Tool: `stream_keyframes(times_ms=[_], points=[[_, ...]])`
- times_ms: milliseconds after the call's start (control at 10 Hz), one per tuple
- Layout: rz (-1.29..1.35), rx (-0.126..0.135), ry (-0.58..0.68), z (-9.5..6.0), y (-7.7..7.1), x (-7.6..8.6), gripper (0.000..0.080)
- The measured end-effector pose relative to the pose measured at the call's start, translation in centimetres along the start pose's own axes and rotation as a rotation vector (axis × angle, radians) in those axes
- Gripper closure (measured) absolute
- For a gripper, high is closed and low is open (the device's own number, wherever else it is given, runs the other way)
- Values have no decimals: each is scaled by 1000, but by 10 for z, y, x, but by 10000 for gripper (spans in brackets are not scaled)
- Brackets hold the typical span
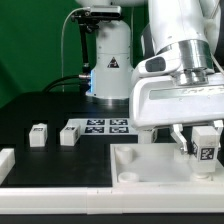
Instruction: Assemble one leg
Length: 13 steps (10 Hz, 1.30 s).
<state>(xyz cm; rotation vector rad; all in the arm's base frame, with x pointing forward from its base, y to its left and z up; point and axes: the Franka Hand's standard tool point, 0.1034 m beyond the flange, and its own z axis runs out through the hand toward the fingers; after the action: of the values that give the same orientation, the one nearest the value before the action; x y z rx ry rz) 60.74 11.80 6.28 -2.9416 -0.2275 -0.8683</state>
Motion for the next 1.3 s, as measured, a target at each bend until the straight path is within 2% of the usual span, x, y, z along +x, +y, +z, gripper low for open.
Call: stream_keyframes(times_ms=[600, 700, 800, 900, 1000, 1300], points=[[2, -1, -9, 3, 2, -5, 486], [2, -1, -9, 3, 2, -5, 306], [2, -1, -10, 3, 2, -5, 202], [2, -1, -10, 3, 2, -5, 202], [2, -1, -10, 3, 2, -5, 159], [2, -1, -10, 3, 2, -5, 152]])
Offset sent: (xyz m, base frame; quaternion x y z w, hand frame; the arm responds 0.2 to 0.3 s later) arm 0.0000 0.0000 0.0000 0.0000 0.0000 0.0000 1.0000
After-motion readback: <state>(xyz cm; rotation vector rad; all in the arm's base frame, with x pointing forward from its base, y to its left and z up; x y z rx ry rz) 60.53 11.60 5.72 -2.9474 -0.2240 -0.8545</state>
